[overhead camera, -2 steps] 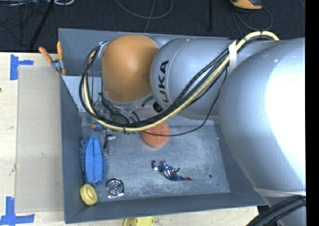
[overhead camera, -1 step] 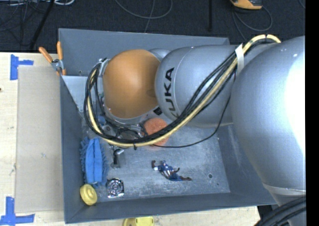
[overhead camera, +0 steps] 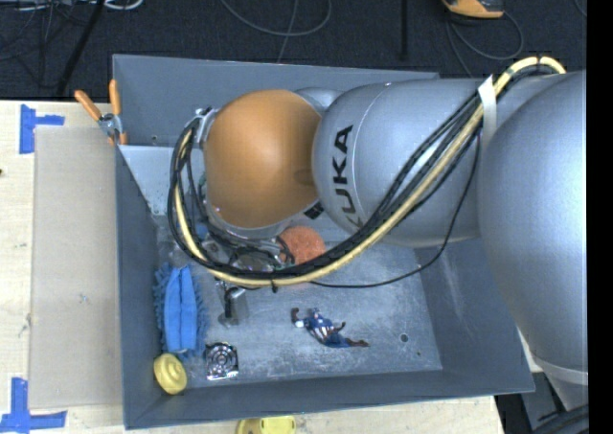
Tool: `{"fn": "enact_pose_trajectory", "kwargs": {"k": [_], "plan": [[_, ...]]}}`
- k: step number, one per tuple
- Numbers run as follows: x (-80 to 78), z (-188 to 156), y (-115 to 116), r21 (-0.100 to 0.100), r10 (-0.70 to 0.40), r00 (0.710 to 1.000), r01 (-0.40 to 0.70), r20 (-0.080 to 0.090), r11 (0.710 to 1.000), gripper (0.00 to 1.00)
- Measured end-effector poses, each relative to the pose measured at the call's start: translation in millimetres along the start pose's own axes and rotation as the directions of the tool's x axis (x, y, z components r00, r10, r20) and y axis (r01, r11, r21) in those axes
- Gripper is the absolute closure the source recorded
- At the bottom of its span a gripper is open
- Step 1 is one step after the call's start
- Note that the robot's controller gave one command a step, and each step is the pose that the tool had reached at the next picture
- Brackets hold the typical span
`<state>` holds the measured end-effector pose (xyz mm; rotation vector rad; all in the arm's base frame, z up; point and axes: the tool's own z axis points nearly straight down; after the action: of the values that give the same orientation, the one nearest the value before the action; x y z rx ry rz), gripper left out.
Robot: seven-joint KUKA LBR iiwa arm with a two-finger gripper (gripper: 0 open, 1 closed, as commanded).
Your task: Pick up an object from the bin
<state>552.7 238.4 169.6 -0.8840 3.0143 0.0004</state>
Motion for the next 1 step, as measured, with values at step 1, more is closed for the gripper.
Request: {"fn": "enact_pose_trajectory", "kwargs": {"k": [1], "plan": [[-8.3, 46.1, -0.6, 0.001, -0.291, 0.957, 0.291, 0.002, 0.957, 0.00]]}}
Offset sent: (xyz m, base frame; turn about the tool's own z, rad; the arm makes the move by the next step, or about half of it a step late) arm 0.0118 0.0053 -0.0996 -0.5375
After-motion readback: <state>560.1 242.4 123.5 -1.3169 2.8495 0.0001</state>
